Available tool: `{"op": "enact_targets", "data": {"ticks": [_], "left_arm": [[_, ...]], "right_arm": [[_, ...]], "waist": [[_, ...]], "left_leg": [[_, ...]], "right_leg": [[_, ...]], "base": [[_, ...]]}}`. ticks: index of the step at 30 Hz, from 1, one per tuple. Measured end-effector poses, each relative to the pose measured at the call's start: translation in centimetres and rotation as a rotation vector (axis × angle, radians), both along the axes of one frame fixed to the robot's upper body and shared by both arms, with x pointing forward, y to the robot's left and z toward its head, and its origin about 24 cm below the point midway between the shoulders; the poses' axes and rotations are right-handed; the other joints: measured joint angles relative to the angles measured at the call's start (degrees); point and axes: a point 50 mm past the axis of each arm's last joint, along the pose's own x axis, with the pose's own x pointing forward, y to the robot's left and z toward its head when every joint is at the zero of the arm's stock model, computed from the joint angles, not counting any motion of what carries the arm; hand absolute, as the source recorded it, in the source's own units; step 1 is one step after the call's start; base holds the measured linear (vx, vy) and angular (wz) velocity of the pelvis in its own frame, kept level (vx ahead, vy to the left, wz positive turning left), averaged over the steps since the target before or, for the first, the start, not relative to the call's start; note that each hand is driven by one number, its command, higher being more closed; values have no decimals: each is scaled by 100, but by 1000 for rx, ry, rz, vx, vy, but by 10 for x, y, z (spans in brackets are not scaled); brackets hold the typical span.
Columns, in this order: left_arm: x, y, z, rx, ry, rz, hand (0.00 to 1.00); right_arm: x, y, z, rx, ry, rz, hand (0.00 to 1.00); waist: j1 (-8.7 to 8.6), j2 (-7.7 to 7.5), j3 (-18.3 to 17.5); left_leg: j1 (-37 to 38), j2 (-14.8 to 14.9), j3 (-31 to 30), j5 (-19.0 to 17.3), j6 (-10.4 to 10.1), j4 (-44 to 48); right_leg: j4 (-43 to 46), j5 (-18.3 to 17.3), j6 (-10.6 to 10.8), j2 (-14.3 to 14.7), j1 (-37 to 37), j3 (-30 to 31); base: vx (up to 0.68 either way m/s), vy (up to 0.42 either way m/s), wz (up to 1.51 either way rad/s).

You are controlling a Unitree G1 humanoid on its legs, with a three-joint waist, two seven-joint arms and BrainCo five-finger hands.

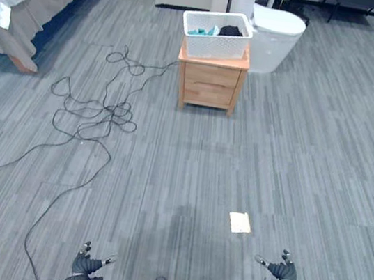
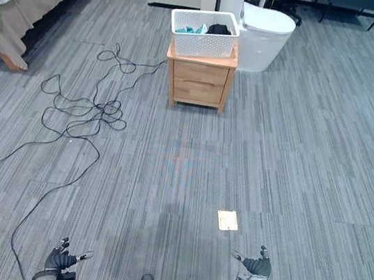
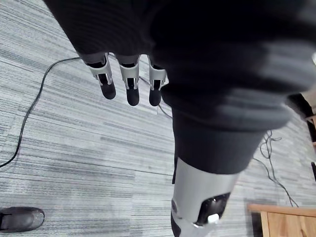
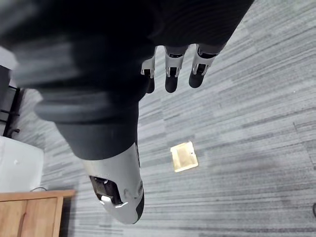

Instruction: Pick up the laundry basket with both hands and put the clothes into the washing machine.

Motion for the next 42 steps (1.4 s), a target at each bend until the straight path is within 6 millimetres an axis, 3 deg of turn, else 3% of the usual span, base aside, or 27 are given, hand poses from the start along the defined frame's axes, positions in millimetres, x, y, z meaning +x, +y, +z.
{"op": "enact_targets", "data": {"ticks": [3,5,6,10,13,14,15,16,17,18,19,20,21,23,25,28,29,30,31,32,33,34,36,37,38,39,42], "left_arm": [[11,1,11,16,-68,-12,0],[16,4,15,27,-93,-26,0],[19,7,18,44,-101,-41,0],[28,11,24,64,-120,-71,0],[49,2,31,51,-178,-88,0],[53,1,32,51,-188,-95,0],[51,-1,30,44,-176,-97,0],[50,-5,27,30,-167,-97,0],[50,-8,25,21,-160,-105,0],[47,-13,23,-1,-156,-95,0],[43,-15,21,-14,-153,-79,0],[38,-16,20,-22,-155,-64,0],[36,-16,21,-22,-157,-64,0],[36,-20,20,-42,-161,-72,0],[34,-25,18,-58,-155,-67,0],[28,-25,18,-59,-147,-62,0],[25,-26,16,-63,-136,-59,0],[22,-27,14,-68,-125,-55,0],[20,-25,14,-64,-121,-52,0],[15,-23,12,-60,-102,-44,0],[17,-23,12,-61,-106,-46,0],[18,-25,13,-63,-111,-52,0],[18,-29,12,-68,-103,-75,0],[22,-29,13,-60,-109,-100,0],[25,-29,15,-56,-116,-107,0],[30,-27,17,-46,-128,-110,0],[35,-23,20,-36,-144,-106,0]], "right_arm": [[7,-8,6,-51,5,43,0],[5,-8,7,-68,14,65,0],[2,-5,6,-72,19,83,0],[6,0,9,-83,5,123,0],[8,-8,14,-113,-6,127,0],[4,-9,14,-117,-4,127,0],[-1,-10,14,-122,-3,130,0],[-1,-11,15,-129,-5,134,0],[3,-5,17,-119,-26,144,0],[3,2,19,-110,-46,173,0],[4,7,21,-107,-57,198,0],[8,18,23,-94,-83,230,0],[10,24,25,-84,-101,239,0],[18,34,34,-67,-173,241,0],[21,33,38,-71,-195,239,0],[25,34,39,-71,-203,240,0],[25,31,39,-77,-195,236,0],[22,27,35,-81,-172,218,0],[19,25,30,-78,-150,210,0],[17,26,27,-72,-129,208,0],[12,28,24,-63,-115,200,0],[12,28,23,-59,-115,193,0],[6,33,18,-54,-87,191,0],[3,36,16,-54,-72,204,0],[3,37,15,-53,-70,207,0],[2,40,15,-50,-68,213,0],[7,44,18,-50,-90,227,0]], "waist": [[-22,106,69],[-41,148,150],[-68,113,215],[-270,111,322],[-371,197,474],[-369,102,462],[-409,62,426],[-405,176,447],[-406,196,434],[-405,224,455],[-375,232,471],[-328,270,473],[-307,258,484],[6,109,506],[175,97,500],[302,63,512],[300,60,506],[307,104,432],[324,104,397],[341,-32,264],[349,-204,167],[337,-247,154],[245,-295,169],[242,-285,177],[243,-279,182],[200,-267,190],[66,-244,200]], "left_leg": [[-133,-54,135,-598,150,639],[4,-140,58,-857,296,829],[145,-179,23,-1016,398,936],[687,-130,-310,-1223,374,801],[1167,152,-755,-1246,159,501],[1367,181,-886,-1361,-74,519],[1581,257,-1000,-1499,-321,642],[1607,375,-995,-1523,-421,815],[1376,486,-901,-1247,-900,1535],[976,584,-736,-584,-1033,2797],[738,679,-662,25,-973,3580],[207,1025,-519,54,-966,5054],[-83,1208,-399,-33,-827,5658],[-1162,1413,-27,-316,-391,6528],[-1819,1377,189,-459,-257,6005],[-2288,1064,270,-495,-378,3799],[-2250,910,235,-306,-601,2475],[-2186,804,102,-73,-637,1373],[-2186,751,70,274,-501,1343],[-2162,657,49,708,-209,1433],[-2118,558,264,585,-9,1593],[-2037,540,372,461,62,1682],[-1485,453,463,-76,157,1957],[-1119,431,468,-363,210,2025],[-915,424,468,-471,234,2034],[-387,444,457,-683,236,1927],[337,592,425,-966,69,1607]], "right_leg": [[1381,-634,361,-166,-511,10],[2982,-819,361,-336,-1184,-274],[3667,-1006,232,-409,-1523,-433],[3327,-1109,180,-379,-2328,-825],[1681,-207,138,-180,-2811,-1030],[1128,368,-24,-192,-2899,-1007],[1283,1251,-456,-217,-2907,-1023],[1602,1048,-549,-181,-2932,-1141],[1975,614,-712,-180,-2852,-1265],[2069,253,-766,-100,-2479,-1304],[2005,123,-807,-39,-2199,-1284],[1763,-33,-873,184,-1613,-1250],[1640,-85,-949,302,-1316,-1212],[999,-187,-1000,448,-342,-889],[504,-192,-996,464,220,-660],[2,-403,-869,375,901,-342],[-136,-556,-736,342,1124,-218],[-278,-701,-656,339,1292,-100],[-272,-829,-584,294,1374,17],[-120,-1006,-435,132,1372,215],[442,-1139,-198,-103,1183,297],[881,-1161,-130,-178,1039,297],[3198,-771,805,-395,377,212],[4634,-721,879,-549,-131,163],[5178,-796,735,-613,-367,76],[5818,-998,366,-718,-774,-179],[5073,-1136,201,-790,-1496,-687]], "base": [[53,86,-26],[155,112,-5],[226,97,7],[400,53,45],[671,-65,84],[852,-158,82],[744,-153,68],[740,-185,46],[739,-223,26],[745,-241,19],[753,-251,-1],[590,-180,-18],[695,-196,-28],[686,-142,-50],[571,-59,-54],[548,50,-57],[558,134,-51],[548,160,-62],[573,213,-78],[628,235,-79],[661,232,-71],[821,265,-57],[710,228,-41],[450,135,-22],[630,150,-19],[495,85,-6],[460,-5,12]]}}
